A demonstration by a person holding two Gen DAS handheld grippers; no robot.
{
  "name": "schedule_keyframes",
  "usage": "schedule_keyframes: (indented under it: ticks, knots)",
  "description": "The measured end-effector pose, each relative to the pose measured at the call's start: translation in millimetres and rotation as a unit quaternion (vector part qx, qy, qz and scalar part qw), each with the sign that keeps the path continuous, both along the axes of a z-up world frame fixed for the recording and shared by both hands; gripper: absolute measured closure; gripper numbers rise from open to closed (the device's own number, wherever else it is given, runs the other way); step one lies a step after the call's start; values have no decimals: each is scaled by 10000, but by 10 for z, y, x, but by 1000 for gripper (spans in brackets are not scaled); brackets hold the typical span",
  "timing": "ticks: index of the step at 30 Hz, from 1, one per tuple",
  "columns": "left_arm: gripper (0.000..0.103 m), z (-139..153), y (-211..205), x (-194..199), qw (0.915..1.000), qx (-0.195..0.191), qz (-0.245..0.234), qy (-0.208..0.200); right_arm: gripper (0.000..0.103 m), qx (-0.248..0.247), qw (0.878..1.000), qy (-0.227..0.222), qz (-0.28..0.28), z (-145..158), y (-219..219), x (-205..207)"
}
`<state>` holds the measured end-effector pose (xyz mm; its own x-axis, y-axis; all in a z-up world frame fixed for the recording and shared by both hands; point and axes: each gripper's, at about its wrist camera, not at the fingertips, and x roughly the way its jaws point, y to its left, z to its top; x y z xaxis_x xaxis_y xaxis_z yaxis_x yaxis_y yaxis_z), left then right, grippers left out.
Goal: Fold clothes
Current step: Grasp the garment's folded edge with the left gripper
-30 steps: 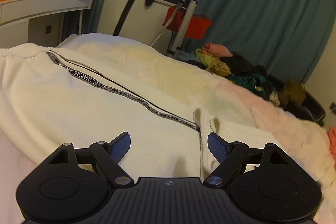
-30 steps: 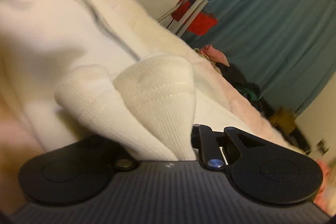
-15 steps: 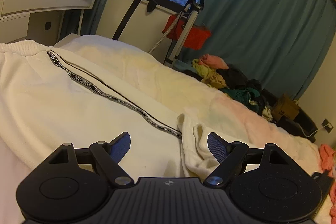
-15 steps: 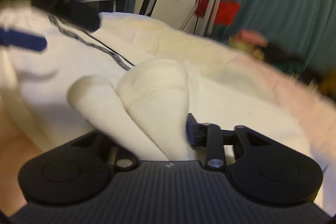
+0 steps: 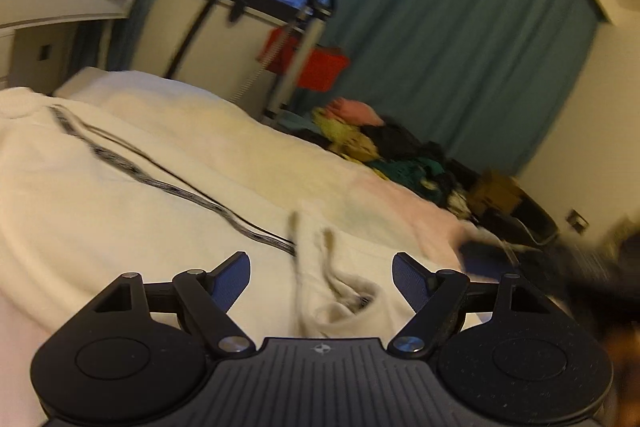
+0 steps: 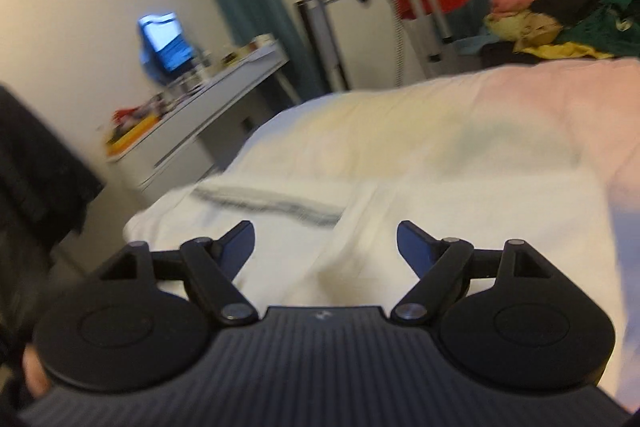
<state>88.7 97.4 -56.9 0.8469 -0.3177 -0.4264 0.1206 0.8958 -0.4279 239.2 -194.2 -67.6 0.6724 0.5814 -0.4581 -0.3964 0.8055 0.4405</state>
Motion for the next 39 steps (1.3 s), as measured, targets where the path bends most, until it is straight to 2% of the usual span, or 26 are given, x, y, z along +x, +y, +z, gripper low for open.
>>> schedule_keyframes:
  ticks: [3,4,7,9,10,12,14,15,18,20,22,24,26,27,28,29,33,35,37,39]
  knots:
    - [29,-79,-170,105,9989,168,-444,12,32,103,9987,490,5,-122,82,535]
    - [31,-116,-239,147,9980,278,-576,23,38,105,9977,663,36,-199,128,678]
    - [38,-244,-441,284,9936,624,-942,69,42,-193,9960,868,1,-427,262,888]
    - [38,-362,-561,392,9900,814,-1145,112,43,-392,9949,922,92,-537,321,904]
    - [38,-428,-608,438,9886,921,-1176,171,51,-418,9949,912,93,-585,328,897]
    - [38,-554,-668,516,9872,1066,-1137,347,56,-468,9949,893,97,-682,342,884]
    - [39,-660,-701,576,9862,1128,-1095,526,56,-256,9950,961,101,-730,323,883]
    - [40,-664,-705,566,9863,1125,-1099,497,56,-198,9950,976,123,-750,335,895]
    - [51,-644,-716,553,9868,1078,-1110,476,56,-184,9950,933,309,-774,439,880]
    - [63,-649,-719,529,9868,1005,-1137,563,55,-182,9946,900,491,-759,539,890]
    - [66,-634,-729,488,9860,1076,-1127,597,47,-334,9943,867,525,-745,663,869]
    - [70,-611,-721,450,9856,1116,-1097,644,47,-489,9945,839,398,-768,767,816]
    - [73,-579,-695,416,9857,1116,-1045,706,56,-664,9942,816,211,-793,830,761]
    - [73,-574,-665,428,9863,1011,-1031,802,77,-756,9939,786,141,-790,843,733]
    - [74,-568,-624,446,9870,878,-1018,885,92,-814,9938,753,108,-772,837,685]
    - [75,-567,-584,452,9877,699,-1007,967,95,-690,9949,732,121,-735,804,685]
    - [81,-552,-415,497,9879,113,-919,1243,96,-538,9977,365,192,-526,775,656]
    - [83,-554,-331,511,9882,-78,-774,1319,96,-691,9973,51,257,-450,862,621]
    - [83,-568,-295,513,9891,-51,-628,1333,96,-805,9961,-126,324,-491,985,624]
    - [83,-553,-295,498,9902,72,-539,1287,96,-1003,9943,-17,370,-648,1076,658]
